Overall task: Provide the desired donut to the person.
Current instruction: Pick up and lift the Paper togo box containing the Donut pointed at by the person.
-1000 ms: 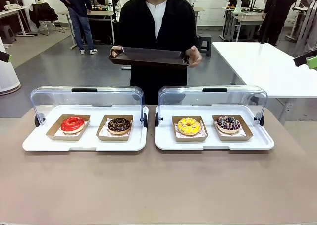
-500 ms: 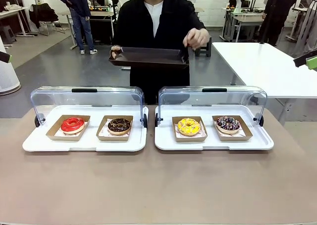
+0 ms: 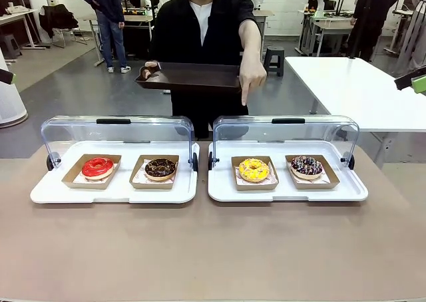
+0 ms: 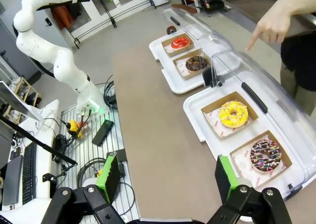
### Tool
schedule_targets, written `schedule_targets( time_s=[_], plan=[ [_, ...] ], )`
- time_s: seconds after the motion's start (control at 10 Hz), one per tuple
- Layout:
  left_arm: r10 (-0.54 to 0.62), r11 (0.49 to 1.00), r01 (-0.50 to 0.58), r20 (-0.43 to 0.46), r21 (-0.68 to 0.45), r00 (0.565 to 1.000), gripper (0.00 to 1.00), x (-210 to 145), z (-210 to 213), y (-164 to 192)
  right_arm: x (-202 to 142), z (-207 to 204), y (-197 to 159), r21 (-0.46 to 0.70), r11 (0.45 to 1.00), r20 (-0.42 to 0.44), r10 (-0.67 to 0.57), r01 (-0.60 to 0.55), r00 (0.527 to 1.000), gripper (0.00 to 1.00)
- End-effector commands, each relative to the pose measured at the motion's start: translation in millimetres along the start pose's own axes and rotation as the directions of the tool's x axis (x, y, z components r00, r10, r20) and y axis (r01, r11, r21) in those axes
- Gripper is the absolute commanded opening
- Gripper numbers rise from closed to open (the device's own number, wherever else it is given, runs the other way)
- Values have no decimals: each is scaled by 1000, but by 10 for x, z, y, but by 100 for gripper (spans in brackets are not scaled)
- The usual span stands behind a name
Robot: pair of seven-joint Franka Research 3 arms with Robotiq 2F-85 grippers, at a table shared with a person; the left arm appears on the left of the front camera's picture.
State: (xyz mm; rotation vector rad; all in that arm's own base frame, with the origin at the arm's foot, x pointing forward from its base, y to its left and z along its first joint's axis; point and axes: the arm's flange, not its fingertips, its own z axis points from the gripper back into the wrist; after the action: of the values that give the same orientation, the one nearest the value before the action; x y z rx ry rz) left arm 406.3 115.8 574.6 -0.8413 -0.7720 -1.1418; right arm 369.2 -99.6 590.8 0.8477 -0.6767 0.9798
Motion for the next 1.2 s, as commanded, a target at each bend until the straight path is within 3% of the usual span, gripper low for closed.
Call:
schedule_targets(
  time_s=[0.0,1.1],
  plan=[
    [-1,1000,1,12,0,1000,100,6,8,-1,6,-12,-1,6,1000,3,2,-2,1000,100],
    [-1,1000,1,12,0,1000,100,6,8,-1,6,-12,-1,6,1000,3,2,-2,1000,100]
  ],
)
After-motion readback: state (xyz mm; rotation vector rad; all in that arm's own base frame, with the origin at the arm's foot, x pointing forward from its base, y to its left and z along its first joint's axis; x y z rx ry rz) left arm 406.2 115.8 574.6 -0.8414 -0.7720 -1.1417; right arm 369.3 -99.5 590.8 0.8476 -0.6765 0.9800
